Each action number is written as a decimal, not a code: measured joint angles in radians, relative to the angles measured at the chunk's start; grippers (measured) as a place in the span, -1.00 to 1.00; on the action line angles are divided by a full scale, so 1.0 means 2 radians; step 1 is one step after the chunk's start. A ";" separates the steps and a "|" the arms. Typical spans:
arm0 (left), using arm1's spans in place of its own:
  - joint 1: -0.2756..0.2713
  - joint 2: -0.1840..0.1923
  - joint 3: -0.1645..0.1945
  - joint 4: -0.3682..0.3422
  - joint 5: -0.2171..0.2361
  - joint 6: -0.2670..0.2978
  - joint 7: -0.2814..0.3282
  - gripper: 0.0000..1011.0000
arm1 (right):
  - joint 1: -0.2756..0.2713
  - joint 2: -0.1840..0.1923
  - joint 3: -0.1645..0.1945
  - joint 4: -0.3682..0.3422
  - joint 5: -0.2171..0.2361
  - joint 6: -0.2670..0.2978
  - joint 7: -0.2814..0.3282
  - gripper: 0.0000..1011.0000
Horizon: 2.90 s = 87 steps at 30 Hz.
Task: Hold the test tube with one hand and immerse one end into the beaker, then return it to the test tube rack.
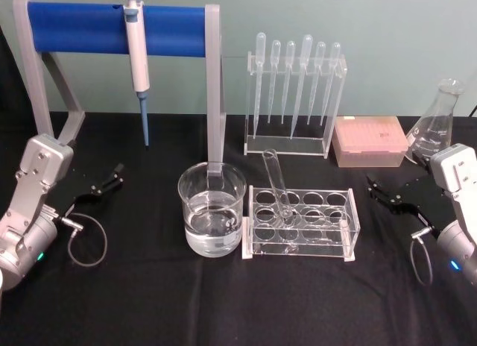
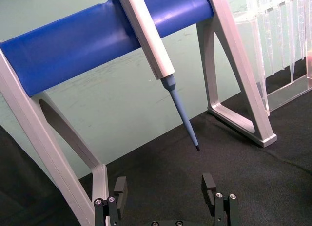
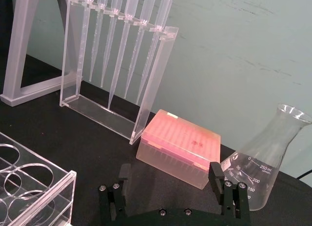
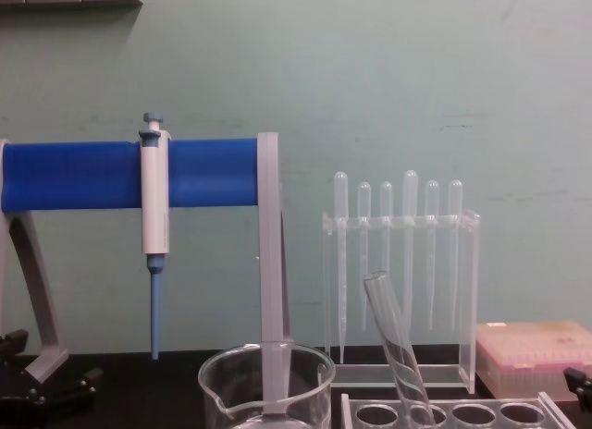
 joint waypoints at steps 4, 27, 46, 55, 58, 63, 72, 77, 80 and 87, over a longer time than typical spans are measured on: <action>0.000 0.000 0.000 0.000 0.000 0.000 0.000 0.98 | 0.000 0.000 0.000 0.000 0.000 0.000 0.000 0.98; 0.000 0.000 0.000 0.000 0.000 0.000 0.000 0.98 | 0.000 0.000 0.000 0.000 0.000 0.000 0.000 0.98; 0.000 0.000 0.000 0.000 0.000 0.000 0.000 0.98 | -0.059 0.041 0.023 -0.094 -0.024 0.041 -0.020 0.98; 0.000 0.000 0.000 0.000 0.000 0.000 0.000 0.98 | -0.120 0.096 0.057 -0.208 0.023 0.073 0.038 0.98; 0.000 0.000 0.000 0.000 0.000 0.000 0.000 0.98 | -0.112 0.097 0.052 -0.213 0.041 0.076 0.075 0.98; 0.000 0.000 0.000 0.000 0.000 0.000 0.000 0.98 | -0.073 0.080 0.026 -0.205 0.057 0.090 0.145 0.98; 0.000 0.000 0.000 0.000 0.000 0.000 0.000 0.98 | -0.004 0.029 -0.017 -0.163 0.040 0.112 0.206 0.98; 0.000 0.000 0.000 0.000 0.000 0.000 0.000 0.98 | 0.020 0.009 -0.030 -0.143 0.027 0.122 0.221 0.98; 0.000 0.000 0.000 0.000 0.000 0.000 0.000 0.98 | 0.032 0.000 -0.035 -0.131 0.018 0.126 0.230 0.98; 0.000 0.000 0.000 0.000 0.000 0.000 0.000 0.98 | 0.048 -0.020 -0.036 -0.110 0.011 0.128 0.241 0.89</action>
